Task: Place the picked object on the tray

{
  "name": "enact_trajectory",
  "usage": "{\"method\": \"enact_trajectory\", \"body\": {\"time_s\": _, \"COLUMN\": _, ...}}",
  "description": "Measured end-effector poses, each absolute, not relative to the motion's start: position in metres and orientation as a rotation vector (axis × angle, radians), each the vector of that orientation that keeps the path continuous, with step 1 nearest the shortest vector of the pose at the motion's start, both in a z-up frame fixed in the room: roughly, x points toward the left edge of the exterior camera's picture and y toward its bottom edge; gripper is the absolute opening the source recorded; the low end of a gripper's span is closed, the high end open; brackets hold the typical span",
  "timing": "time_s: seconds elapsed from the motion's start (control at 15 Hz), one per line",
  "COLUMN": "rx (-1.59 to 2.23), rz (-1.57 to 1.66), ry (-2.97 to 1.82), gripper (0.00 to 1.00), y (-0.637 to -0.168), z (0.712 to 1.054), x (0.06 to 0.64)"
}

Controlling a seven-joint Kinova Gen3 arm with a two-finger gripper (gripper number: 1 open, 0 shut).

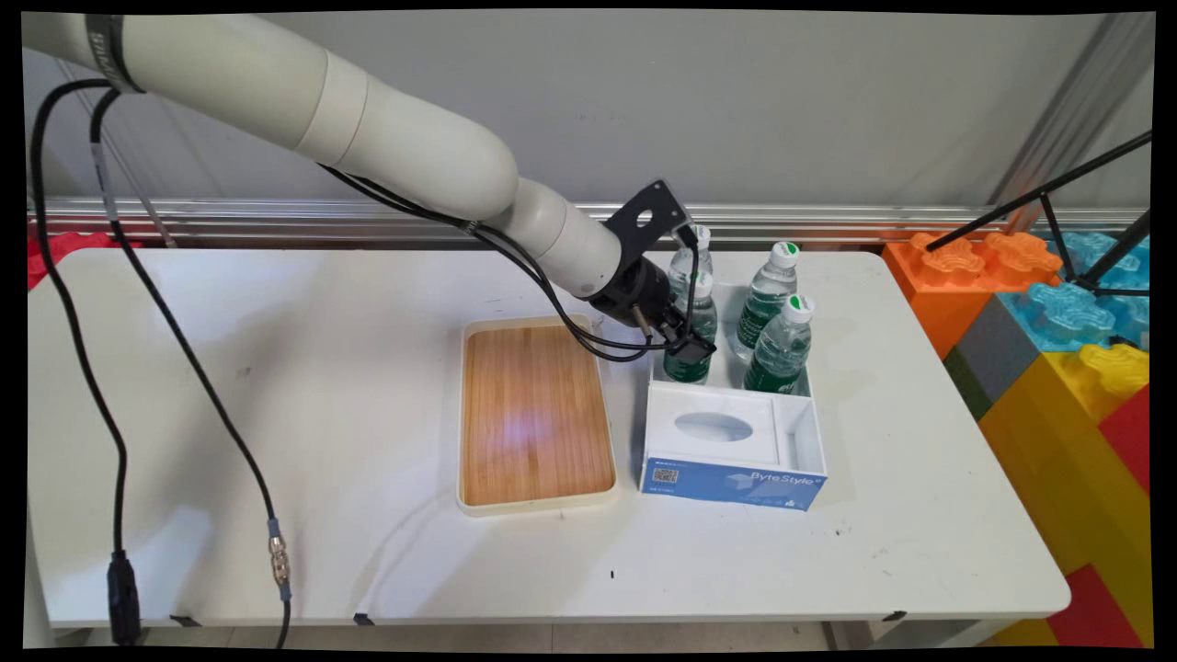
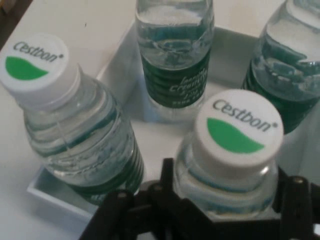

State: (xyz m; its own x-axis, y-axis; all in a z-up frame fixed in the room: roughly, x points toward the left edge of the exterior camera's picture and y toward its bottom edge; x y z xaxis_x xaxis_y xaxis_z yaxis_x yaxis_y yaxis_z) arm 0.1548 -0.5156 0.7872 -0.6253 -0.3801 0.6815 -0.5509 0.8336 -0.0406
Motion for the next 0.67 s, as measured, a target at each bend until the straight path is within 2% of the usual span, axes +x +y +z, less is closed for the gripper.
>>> {"method": "enact_trajectory", "body": {"time_s": 0.47, "rx": 0.660, "rz": 0.311, "ry": -2.327, "gripper": 0.00, "y": -0.511, "z": 0.790, "x": 0.154}}
{"method": "enact_trajectory", "body": {"time_s": 0.67, "rx": 0.657, "rz": 0.318, "ry": -2.313, "gripper": 0.00, "y": -0.512, "z": 0.805, "x": 0.153}}
